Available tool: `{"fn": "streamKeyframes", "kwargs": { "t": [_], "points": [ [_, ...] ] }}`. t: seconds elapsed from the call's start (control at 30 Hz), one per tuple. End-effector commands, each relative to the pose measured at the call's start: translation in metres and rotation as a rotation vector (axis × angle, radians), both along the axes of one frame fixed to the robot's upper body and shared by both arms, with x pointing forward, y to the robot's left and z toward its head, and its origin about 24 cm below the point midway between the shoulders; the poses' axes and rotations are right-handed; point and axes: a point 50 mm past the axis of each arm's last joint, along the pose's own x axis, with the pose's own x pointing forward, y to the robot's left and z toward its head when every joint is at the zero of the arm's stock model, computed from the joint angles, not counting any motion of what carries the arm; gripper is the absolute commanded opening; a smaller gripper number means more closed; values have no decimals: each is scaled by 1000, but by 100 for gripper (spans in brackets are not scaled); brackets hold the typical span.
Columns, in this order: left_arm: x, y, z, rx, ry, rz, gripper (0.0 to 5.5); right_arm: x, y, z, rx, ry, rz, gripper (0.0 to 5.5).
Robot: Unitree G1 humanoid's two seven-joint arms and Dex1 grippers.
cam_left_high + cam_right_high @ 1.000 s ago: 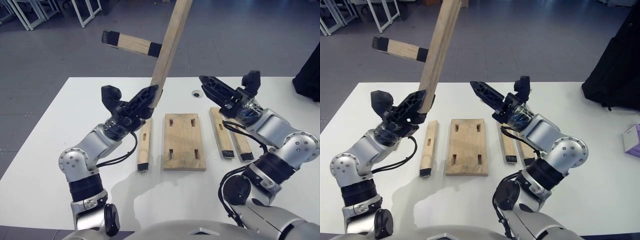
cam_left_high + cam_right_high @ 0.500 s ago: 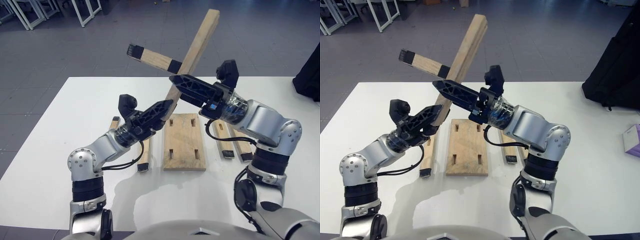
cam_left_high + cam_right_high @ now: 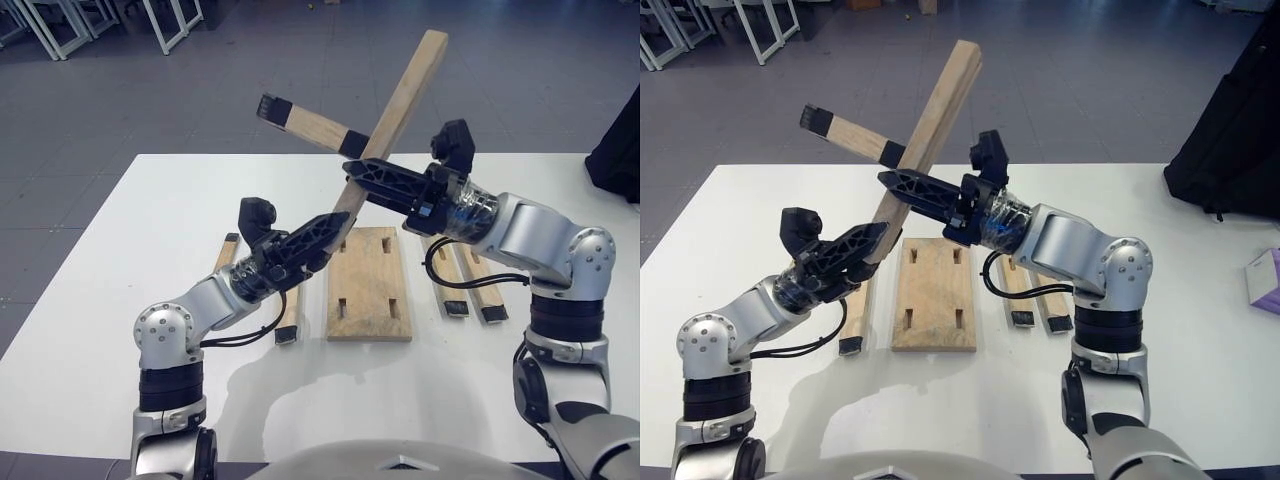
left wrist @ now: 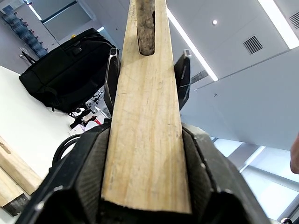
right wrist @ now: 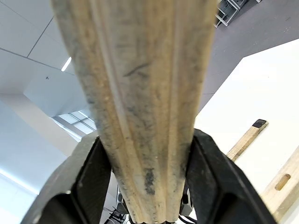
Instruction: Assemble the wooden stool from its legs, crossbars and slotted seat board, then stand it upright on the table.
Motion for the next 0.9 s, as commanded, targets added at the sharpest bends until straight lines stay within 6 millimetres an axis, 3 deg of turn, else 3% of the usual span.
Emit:
{"fn": "streamKeyframes", "kwargs": {
  "t": [0.03, 0.2, 0.37, 0.47, 0.57, 0.73, 0.9],
  "points": [
    [-8, 1, -10, 82, 27, -16, 205, 0, 0, 8, 3, -31, 15, 205],
    [-5, 16, -11, 169, -3, 35, 205, 1, -11, 4, -51, -34, 18, 203],
    [0, 25, 1, 110, -29, 56, 314, 3, -15, 3, -55, -24, -11, 202],
    [4, 48, -3, 176, -10, 136, 357, 4, -20, 4, -63, -27, -36, 202],
    [10, 57, -15, 513, -60, 236, 409, 5, -34, 6, -97, -38, -92, 202],
    [8, 24, -42, 1169, -426, 116, 412, 19, -66, 17, -168, -58, -305, 202],
    [3, -6, -61, 1349, -627, 3, 412, 34, -72, 10, -224, -58, -445, 202]
  ]
}}
